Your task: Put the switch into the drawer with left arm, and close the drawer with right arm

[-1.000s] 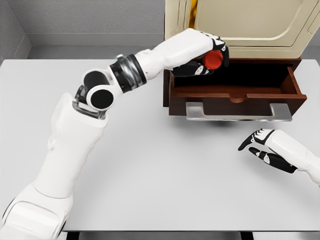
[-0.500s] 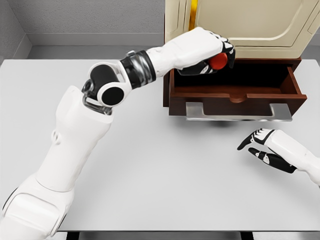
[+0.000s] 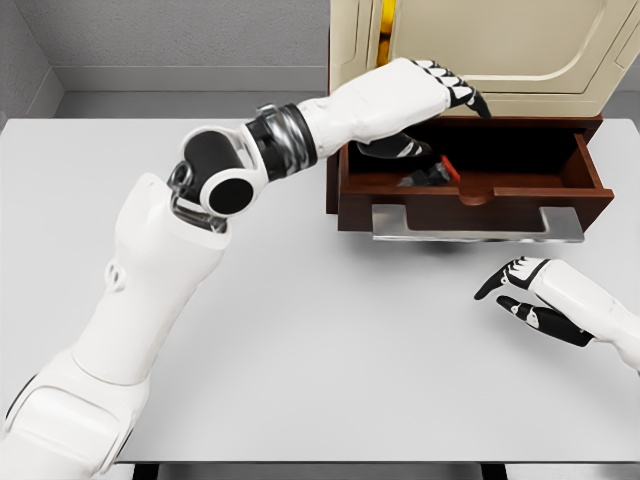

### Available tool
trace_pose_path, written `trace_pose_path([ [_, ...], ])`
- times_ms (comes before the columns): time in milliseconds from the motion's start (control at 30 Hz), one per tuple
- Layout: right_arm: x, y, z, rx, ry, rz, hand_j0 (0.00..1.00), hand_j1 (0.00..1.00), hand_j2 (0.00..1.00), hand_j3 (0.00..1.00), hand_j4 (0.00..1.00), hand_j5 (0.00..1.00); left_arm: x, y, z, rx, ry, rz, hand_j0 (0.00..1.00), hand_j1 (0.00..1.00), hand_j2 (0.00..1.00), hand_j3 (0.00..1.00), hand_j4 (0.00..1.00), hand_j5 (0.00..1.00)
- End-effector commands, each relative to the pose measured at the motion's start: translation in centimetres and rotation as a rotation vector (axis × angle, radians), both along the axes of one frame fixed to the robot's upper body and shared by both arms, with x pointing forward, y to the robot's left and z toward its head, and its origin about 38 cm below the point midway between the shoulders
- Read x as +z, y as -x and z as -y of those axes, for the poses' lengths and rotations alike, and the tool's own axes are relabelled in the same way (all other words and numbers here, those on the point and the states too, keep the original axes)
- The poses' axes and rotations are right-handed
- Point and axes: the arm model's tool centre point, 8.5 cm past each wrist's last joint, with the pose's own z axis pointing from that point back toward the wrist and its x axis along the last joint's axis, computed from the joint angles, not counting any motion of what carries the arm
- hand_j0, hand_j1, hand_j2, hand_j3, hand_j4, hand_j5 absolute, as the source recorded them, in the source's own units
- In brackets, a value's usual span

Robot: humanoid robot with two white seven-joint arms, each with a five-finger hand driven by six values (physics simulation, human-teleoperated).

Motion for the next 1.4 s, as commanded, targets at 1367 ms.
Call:
trace_pose_path([
  [1367, -0.6, -1.3, -1.3, -0.024, -0.049, 0.040, 0.52, 0.52, 0.52, 0.52, 0.52, 0.52, -11.4, 6.3, -35.5, 0.459, 0.180, -0.197, 1.00, 1.00, 1.00, 1.00, 1.00, 1.00],
])
